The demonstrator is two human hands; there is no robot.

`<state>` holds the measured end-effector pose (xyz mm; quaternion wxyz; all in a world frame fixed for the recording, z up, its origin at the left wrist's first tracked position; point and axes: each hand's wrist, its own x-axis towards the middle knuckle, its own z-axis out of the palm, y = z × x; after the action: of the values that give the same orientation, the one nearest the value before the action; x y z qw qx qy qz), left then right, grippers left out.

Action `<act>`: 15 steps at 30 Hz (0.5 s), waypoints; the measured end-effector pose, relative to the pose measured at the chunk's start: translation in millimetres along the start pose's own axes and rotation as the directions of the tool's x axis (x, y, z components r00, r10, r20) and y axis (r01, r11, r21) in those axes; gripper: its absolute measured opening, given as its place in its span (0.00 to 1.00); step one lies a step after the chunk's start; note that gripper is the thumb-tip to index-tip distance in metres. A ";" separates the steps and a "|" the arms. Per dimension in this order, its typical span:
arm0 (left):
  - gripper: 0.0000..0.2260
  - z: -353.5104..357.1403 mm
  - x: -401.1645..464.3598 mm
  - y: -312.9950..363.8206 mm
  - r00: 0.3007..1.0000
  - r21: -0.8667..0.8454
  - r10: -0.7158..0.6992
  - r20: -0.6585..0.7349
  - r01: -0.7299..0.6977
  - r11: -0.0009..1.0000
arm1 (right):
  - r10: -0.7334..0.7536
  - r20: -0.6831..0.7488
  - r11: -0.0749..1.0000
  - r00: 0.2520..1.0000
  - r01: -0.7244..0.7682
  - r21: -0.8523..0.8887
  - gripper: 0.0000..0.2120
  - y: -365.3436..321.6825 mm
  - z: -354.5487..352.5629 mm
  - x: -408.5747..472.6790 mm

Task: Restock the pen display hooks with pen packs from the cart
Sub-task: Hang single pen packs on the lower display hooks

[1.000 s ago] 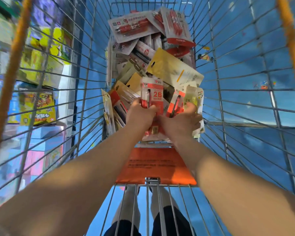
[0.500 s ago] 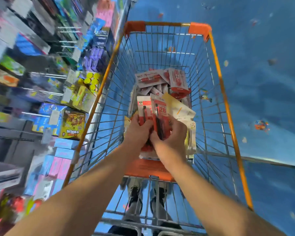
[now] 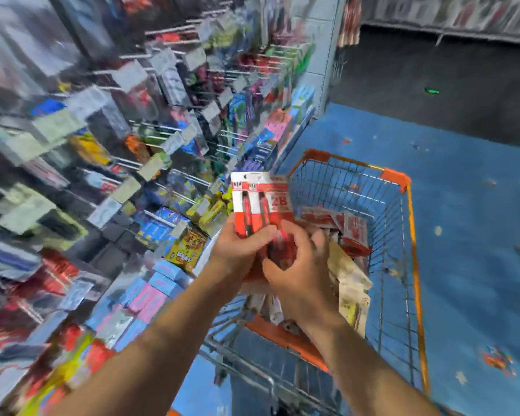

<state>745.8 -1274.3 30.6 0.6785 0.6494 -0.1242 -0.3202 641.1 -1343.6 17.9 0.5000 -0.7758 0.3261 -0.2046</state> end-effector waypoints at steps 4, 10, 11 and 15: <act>0.05 -41.3 -30.6 23.9 0.990 0.067 0.052 -0.128 -0.044 0.997 | -0.114 0.007 0.990 0.993 0.113 0.081 0.23 -33.7 12.1 -12.5; 0.12 -103.0 -103.5 59.6 0.977 -0.061 0.020 -0.210 -0.033 0.998 | -0.010 0.148 0.942 0.989 -0.041 0.333 0.11 -88.9 43.9 -41.5; 0.11 -113.2 -117.8 64.2 0.974 -0.074 0.026 -0.225 -0.043 0.996 | -0.026 0.175 0.931 0.984 -0.040 0.364 0.09 -98.9 50.3 -48.9; 0.14 -160.7 -186.8 76.8 0.958 -0.081 0.072 -0.277 -0.098 0.992 | -0.093 0.298 0.895 0.950 -0.051 0.443 0.05 -147.0 79.3 -90.0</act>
<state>718.0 -1037.9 130.4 0.7321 0.6488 -0.0422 -0.2034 673.2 -1186.5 119.3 0.7069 -0.6666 0.1791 -0.1541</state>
